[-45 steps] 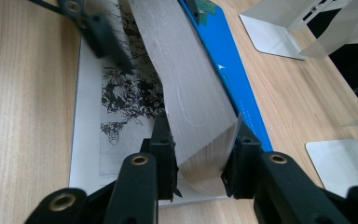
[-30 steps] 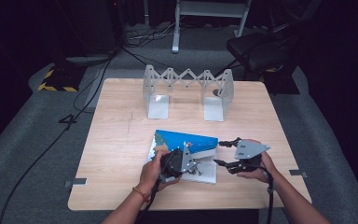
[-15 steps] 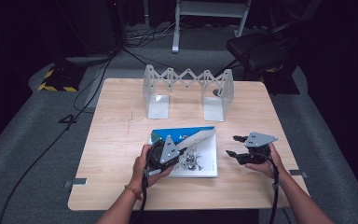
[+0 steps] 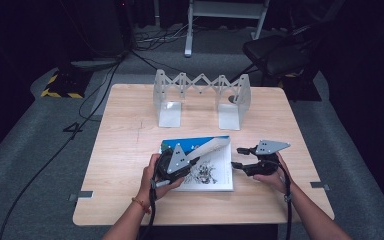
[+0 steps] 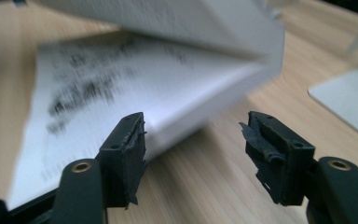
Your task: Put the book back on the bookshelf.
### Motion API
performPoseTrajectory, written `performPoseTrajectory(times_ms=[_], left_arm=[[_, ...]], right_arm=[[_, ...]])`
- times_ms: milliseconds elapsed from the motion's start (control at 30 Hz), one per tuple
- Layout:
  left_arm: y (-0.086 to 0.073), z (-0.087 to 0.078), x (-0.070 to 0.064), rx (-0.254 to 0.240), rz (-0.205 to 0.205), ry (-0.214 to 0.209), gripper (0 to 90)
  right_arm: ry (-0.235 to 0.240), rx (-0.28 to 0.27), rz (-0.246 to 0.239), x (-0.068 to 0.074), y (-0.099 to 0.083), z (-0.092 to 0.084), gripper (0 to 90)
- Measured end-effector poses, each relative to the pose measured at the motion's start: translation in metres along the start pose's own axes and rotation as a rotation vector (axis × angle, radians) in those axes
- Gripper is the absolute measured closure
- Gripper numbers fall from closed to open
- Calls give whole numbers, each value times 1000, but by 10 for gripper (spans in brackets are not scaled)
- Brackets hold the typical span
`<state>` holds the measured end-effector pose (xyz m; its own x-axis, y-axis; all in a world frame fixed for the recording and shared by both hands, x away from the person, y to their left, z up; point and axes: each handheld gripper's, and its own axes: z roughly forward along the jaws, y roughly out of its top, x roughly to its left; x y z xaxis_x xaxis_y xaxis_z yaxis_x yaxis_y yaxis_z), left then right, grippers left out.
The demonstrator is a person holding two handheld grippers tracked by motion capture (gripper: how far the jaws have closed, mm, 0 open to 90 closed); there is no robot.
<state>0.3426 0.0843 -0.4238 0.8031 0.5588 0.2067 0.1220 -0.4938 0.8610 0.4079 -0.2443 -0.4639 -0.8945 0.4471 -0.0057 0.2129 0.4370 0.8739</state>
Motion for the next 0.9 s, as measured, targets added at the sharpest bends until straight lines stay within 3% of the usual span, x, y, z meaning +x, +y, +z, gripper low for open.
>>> performPoseTrajectory(times_ms=[67, 100, 200, 233, 367, 467, 500, 533, 600, 733, 900], left_arm=[[2, 0, 0, 8, 14, -2, 731], [0, -2, 1, -8, -7, -2, 732], [0, -4, 3, -23, -22, -5, 732], [-2, -7, 6, -36, -34, -9, 732], [-3, -11, 9, -58, -56, -12, 733], [-4, -14, 11, -71, -70, -13, 733], [-4, -15, 12, -74, -71, -14, 733], [-4, -15, 12, -77, -76, -17, 733], [-4, -15, 12, -76, -71, -17, 733], [-2, -17, 12, -112, -97, -50, 733], [4, -22, 12, -161, -150, -72, 733]], right_arm=[[-12, -6, -40, 5, 9, 1, 407], [-42, 3, -44, 4, 10, 3, 413], [-62, 10, -15, -2, 6, 2, 398], [-108, 35, -16, -7, 2, 1, 409], [-131, 61, -5, -14, -5, 3, 408], [-100, 124, -2, -14, -13, 18, 380], [-54, 113, -2, -10, -13, 25, 378], [-54, 113, -2, -10, -13, 25, 378], [-10, 50, 2, -5, -8, 26, 394], [-3, -84, -9, 4, 10, 13, 436], [-20, -159, -10, 7, 31, -1, 436]])
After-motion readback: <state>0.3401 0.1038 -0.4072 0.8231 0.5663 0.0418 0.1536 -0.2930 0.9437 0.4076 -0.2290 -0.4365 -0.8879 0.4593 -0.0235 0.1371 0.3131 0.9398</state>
